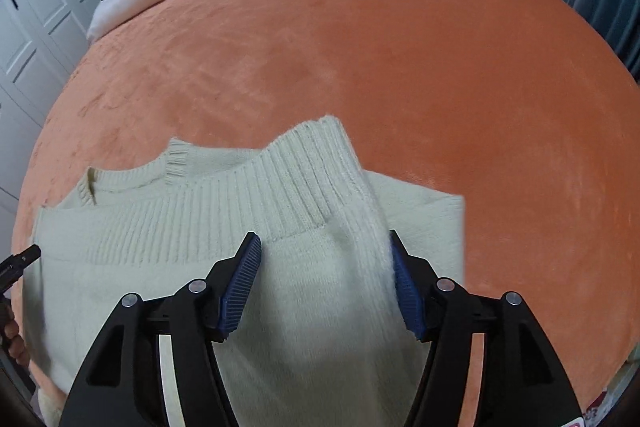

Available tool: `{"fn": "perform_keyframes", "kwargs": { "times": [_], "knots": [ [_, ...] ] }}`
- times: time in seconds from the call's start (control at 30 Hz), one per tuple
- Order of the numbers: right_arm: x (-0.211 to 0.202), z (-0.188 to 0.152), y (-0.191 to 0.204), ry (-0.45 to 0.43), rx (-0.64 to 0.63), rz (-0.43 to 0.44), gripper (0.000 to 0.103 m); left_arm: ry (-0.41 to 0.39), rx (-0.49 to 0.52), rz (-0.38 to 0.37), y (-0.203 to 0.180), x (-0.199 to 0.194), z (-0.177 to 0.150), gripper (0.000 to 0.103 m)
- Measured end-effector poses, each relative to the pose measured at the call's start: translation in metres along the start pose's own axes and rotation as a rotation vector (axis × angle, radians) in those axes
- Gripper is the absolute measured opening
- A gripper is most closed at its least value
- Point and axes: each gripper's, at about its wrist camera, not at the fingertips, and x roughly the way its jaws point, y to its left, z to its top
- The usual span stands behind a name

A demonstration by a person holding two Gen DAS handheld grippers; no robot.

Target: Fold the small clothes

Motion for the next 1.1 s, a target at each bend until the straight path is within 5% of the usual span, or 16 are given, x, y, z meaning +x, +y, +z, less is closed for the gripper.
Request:
{"fn": "perform_keyframes", "kwargs": {
  "times": [0.07,0.1,0.2,0.3,0.6,0.7,0.97,1.1],
  "knots": [
    [0.001,0.001,0.006,-0.011,0.001,0.029,0.009,-0.020,-0.009,0.035,0.000,-0.003,0.001,0.018],
    [-0.005,0.003,0.007,-0.043,-0.009,0.020,0.009,-0.025,0.002,0.057,0.000,-0.005,0.001,0.010],
    [-0.022,0.007,-0.011,-0.121,0.054,0.072,0.008,-0.013,0.006,0.063,0.007,-0.002,-0.001,0.010],
    [0.015,0.003,-0.035,-0.037,0.115,0.055,0.007,-0.015,0.017,0.076,0.005,0.002,-0.002,0.010],
    [-0.032,-0.011,0.001,-0.180,-0.032,-0.058,0.012,-0.027,0.067,0.136,-0.004,0.003,0.000,0.012],
    [0.004,-0.025,0.001,-0.073,-0.099,-0.131,0.012,-0.028,0.072,0.145,-0.007,0.002,-0.002,0.012],
    [-0.048,-0.028,-0.018,-0.180,-0.007,-0.100,0.016,-0.029,0.079,0.170,-0.011,0.001,-0.006,0.013],
    [-0.033,-0.040,-0.025,-0.114,-0.058,-0.179,0.016,-0.034,0.084,0.176,-0.012,0.001,-0.007,0.013]
  ]
}}
